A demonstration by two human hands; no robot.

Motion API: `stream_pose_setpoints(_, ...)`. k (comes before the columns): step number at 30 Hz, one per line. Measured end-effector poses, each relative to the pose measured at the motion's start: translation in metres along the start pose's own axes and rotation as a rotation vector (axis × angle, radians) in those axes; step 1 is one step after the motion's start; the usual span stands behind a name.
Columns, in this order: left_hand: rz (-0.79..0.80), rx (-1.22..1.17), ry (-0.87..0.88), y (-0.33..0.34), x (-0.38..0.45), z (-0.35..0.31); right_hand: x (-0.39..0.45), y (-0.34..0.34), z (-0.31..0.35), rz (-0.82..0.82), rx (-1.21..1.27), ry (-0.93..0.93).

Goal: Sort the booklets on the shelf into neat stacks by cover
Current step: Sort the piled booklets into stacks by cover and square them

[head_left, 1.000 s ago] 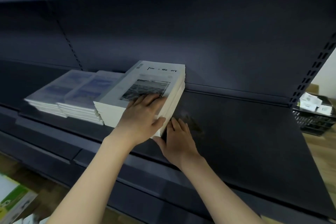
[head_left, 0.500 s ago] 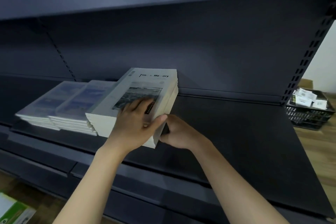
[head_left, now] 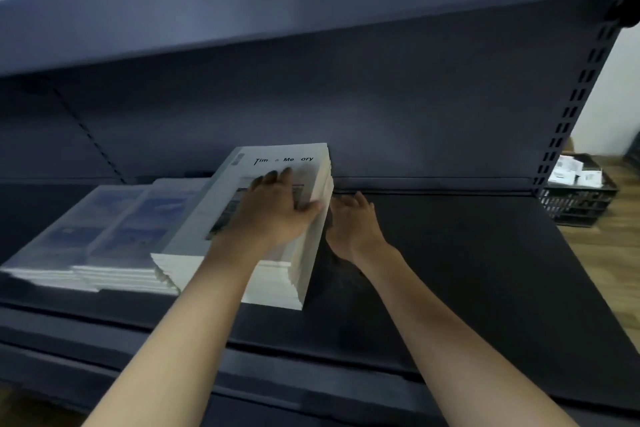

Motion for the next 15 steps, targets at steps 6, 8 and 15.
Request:
stream_pose_setpoints(6, 0.187, 0.013, 0.038, 0.016, 0.012, -0.001, 0.017, 0.010, 0.003, 0.032, 0.065, -0.034)
stream_pose_setpoints(8, 0.188, 0.004, 0.044, 0.015, 0.011, -0.002, 0.020, 0.014, 0.005, 0.041, 0.113, -0.028)
stream_pose_setpoints(15, 0.165, 0.008, 0.059, 0.016, 0.011, 0.001, 0.021, 0.008, -0.014, -0.024, 0.623, 0.127)
Point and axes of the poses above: each hand's wrist, its own x-axis towards the middle knuckle, its own y-axis out of the palm, z = x × y, the point moved 6 cm from there along x, towards the middle knuckle, and after that the axes turned 10 degrees about y, right-handed, at the moved point
